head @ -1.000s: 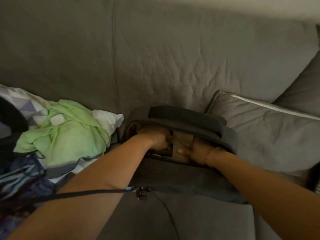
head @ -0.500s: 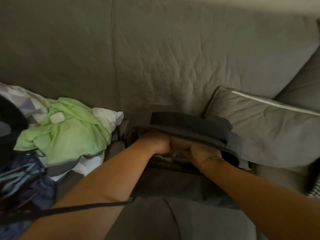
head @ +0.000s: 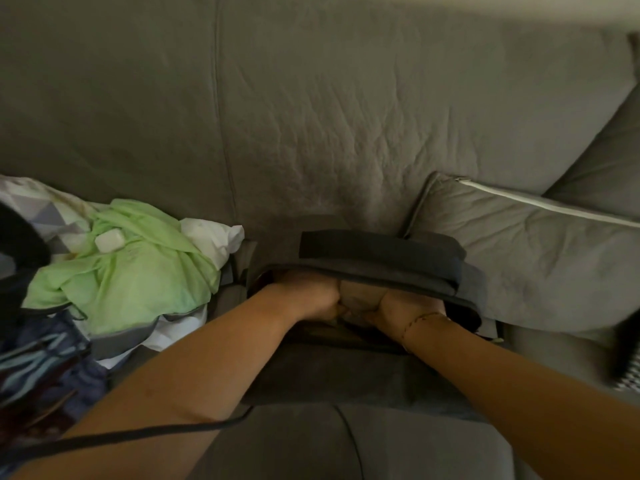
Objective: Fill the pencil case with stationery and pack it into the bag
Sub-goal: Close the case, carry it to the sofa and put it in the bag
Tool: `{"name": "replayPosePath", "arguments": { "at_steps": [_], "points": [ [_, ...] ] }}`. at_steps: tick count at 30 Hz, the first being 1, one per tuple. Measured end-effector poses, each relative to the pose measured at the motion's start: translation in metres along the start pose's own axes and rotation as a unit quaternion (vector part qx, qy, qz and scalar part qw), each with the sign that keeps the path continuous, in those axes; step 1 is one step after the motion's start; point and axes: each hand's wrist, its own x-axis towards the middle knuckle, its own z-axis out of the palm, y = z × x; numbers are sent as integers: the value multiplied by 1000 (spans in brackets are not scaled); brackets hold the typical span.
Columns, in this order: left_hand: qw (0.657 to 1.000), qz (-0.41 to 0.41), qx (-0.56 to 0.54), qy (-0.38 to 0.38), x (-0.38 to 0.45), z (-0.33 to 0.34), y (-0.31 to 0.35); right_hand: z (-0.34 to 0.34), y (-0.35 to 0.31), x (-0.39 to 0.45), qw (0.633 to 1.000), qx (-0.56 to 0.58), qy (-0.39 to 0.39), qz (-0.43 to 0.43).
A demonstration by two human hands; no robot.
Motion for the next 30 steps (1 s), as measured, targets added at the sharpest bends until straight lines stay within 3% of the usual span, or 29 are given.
{"name": "replayPosePath", "arguments": {
  "at_steps": [4,9,12,18,21,24,25,26,28,29,30],
  "points": [
    [1000,-17,14,11,10,10,-2,3,0,8,996,44,73,23],
    [999,-33,10,13,16,13,-2,0,1,4,994,97,43,4],
    [999,-43,12,10,16,11,0,-2,-2,-1,999,-32,27,-9],
    [999,1,-34,31,-14,-9,-1,-10,6,-3,992,-124,29,-17],
    [999,35,-39,8,-55,-41,-2,-25,18,-13,989,-108,62,-74],
    [983,80,-158,-44,-112,-61,-14,-50,44,-51,980,-83,-18,-179],
    [961,81,-265,-22,-132,-63,-20,-58,56,-67,976,-43,-34,-209],
    [913,72,-401,20,-148,-63,-25,-65,67,-85,974,30,-19,-226],
    [773,-6,-601,202,-163,-42,-51,-70,94,-109,934,271,95,-215],
    [715,-86,-633,284,-163,-25,-62,-66,113,-112,903,358,162,-175],
    [672,-157,-652,316,-157,-11,-66,-58,130,-109,873,416,221,-124]
  ]
}}
